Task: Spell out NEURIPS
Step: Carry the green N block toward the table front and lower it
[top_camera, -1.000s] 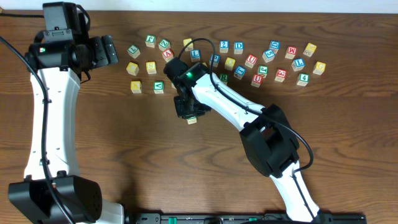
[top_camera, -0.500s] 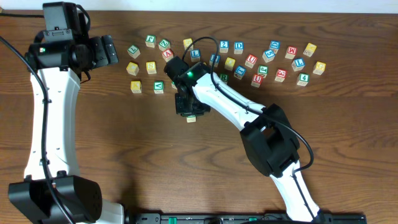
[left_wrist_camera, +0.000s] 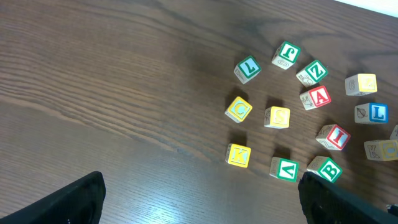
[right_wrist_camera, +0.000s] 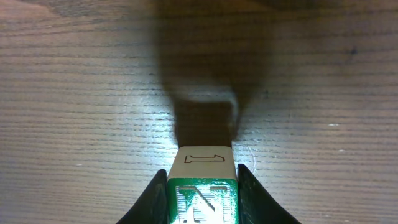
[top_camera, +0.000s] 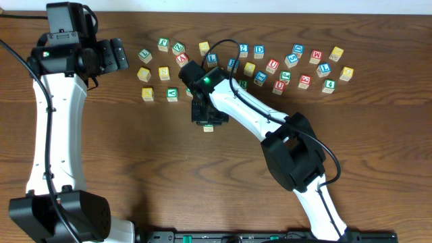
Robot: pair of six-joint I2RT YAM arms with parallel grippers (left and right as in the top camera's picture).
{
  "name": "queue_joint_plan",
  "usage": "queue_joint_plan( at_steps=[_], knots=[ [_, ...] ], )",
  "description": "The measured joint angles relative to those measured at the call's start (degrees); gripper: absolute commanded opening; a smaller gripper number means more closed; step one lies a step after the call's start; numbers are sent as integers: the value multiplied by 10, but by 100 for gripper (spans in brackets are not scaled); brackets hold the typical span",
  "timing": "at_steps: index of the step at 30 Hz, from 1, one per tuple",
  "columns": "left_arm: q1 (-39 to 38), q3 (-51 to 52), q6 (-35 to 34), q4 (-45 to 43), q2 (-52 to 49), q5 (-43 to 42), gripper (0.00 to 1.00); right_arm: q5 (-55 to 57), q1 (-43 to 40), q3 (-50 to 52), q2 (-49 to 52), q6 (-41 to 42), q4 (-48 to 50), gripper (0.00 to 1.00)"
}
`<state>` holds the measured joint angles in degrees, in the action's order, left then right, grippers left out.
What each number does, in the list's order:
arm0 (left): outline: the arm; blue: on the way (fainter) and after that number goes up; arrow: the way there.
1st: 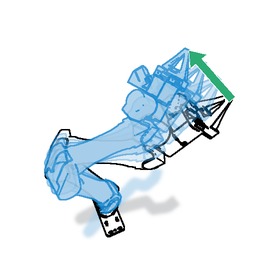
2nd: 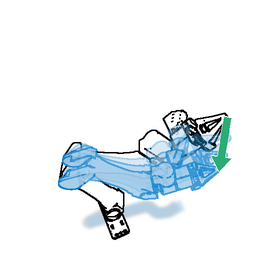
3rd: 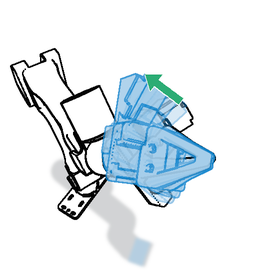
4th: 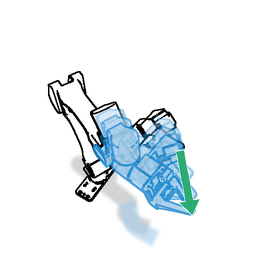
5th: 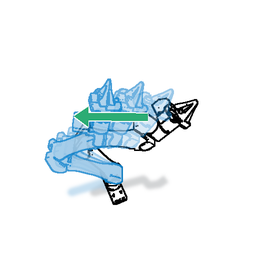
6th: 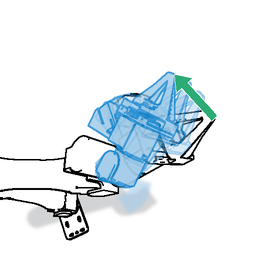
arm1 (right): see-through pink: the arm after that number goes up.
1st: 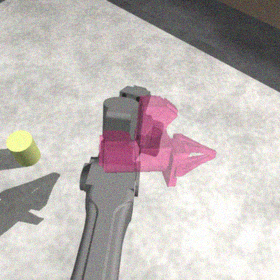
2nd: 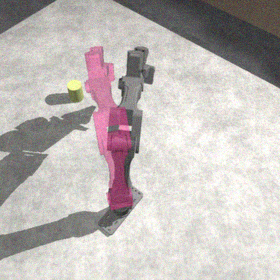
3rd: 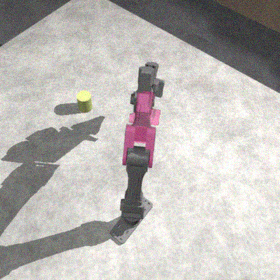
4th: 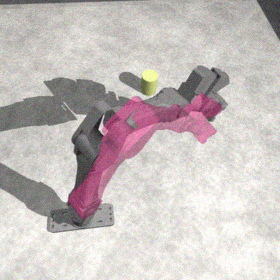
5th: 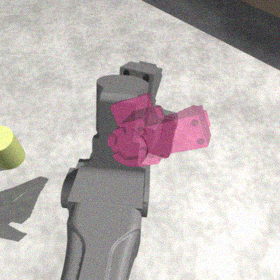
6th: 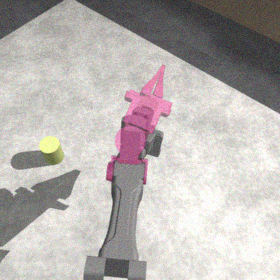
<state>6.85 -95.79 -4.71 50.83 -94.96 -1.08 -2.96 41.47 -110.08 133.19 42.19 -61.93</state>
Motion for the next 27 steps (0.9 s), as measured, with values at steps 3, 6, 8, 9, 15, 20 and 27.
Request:
queue_joint_plan(
  at_steps=[3, 6, 8, 9, 15, 20, 27],
  knots=[
    [0, 0, 0, 0, 0, 0, 98, 0, 0, 0, 0, 4, 0, 22],
    [0, 0, 0, 0, 0, 0, 98, 0, 0, 0, 0, 7, 0, 22],
    [0, 0, 0, 0, 0, 0, 98, 0, 0, 0, 0, 9, 0, 22],
    [0, 0, 0, 0, 0, 0, 98, 0, 0, 0, 0, 9, 0, 22],
    [0, 0, 0, 0, 0, 0, 98, 0, 0, 0, 0, 16, -1, 37],
    [0, 0, 0, 0, 0, 0, 98, 0, 0, 0, 0, 19, -2, 42],
    [0, 0, 0, 0, 0, 0, 98, 0, -1, 0, 0, 16, -2, 42]
  ],
)
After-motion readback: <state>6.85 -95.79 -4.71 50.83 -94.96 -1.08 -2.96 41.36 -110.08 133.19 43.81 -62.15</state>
